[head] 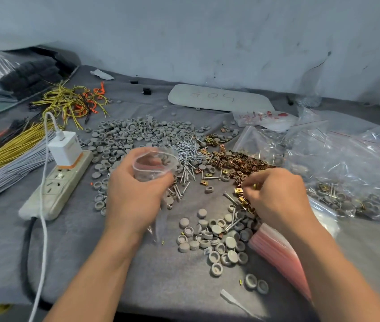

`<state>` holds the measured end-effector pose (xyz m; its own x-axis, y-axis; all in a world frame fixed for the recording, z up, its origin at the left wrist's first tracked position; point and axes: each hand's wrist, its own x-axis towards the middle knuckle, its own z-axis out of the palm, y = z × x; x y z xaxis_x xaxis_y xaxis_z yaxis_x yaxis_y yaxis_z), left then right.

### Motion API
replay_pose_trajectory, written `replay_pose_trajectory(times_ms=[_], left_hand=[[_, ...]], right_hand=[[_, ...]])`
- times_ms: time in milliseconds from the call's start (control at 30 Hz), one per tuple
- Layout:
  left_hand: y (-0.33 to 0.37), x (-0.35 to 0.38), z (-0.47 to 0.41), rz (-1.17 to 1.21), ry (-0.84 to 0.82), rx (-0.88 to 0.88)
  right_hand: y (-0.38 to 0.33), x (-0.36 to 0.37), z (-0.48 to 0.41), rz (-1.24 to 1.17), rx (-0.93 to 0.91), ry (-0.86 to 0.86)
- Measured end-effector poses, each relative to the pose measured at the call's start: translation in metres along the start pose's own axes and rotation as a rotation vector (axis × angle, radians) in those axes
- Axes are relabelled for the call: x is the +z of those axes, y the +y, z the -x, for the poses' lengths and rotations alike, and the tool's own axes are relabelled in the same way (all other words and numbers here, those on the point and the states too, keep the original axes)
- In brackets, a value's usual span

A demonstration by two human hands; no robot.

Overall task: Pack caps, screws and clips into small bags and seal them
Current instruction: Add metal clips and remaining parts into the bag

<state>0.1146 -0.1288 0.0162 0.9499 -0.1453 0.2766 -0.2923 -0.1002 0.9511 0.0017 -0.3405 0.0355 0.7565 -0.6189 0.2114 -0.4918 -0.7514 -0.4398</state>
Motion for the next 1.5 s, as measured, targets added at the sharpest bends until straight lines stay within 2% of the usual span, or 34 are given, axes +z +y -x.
replay_pose_trajectory(times_ms=[100,267,400,600,800,933,1067,1133,1367,1500], left_hand=[[0.004,0.001,0.003,-0.138,0.080,0.064],[0.008,0.017,0.017,-0.567,-0.204,0.129],[0.002,0.027,0.020,-0.754,-0.374,0.134],[-0.004,0.029,0.019,-0.742,-0.364,0.158],[-0.009,0.030,0.019,-0.702,-0.333,0.160],[-0.012,0.031,0.018,-0.678,-0.323,0.150],[-0.013,0.031,0.018,-0.679,-0.325,0.161],[-0.014,0.031,0.018,-0.681,-0.331,0.170],[-0.015,0.032,0.018,-0.695,-0.336,0.179],[-0.015,0.033,0.017,-0.694,-0.342,0.172]], right_hand=[[0.001,0.003,0.002,0.299,-0.043,-0.052],[-0.008,0.007,0.004,0.432,-0.051,-0.075],[-0.010,0.005,0.006,0.419,-0.058,-0.088],[-0.008,0.004,0.011,0.305,-0.047,-0.004],[-0.008,0.002,0.013,0.377,0.014,-0.062],[-0.012,0.003,0.014,0.360,0.017,-0.027],[-0.015,0.000,0.018,0.120,0.036,0.071],[-0.016,-0.001,0.020,0.040,0.065,0.032],[-0.017,0.001,0.019,0.024,0.122,-0.043],[-0.008,0.008,0.015,-0.151,0.105,-0.087]])
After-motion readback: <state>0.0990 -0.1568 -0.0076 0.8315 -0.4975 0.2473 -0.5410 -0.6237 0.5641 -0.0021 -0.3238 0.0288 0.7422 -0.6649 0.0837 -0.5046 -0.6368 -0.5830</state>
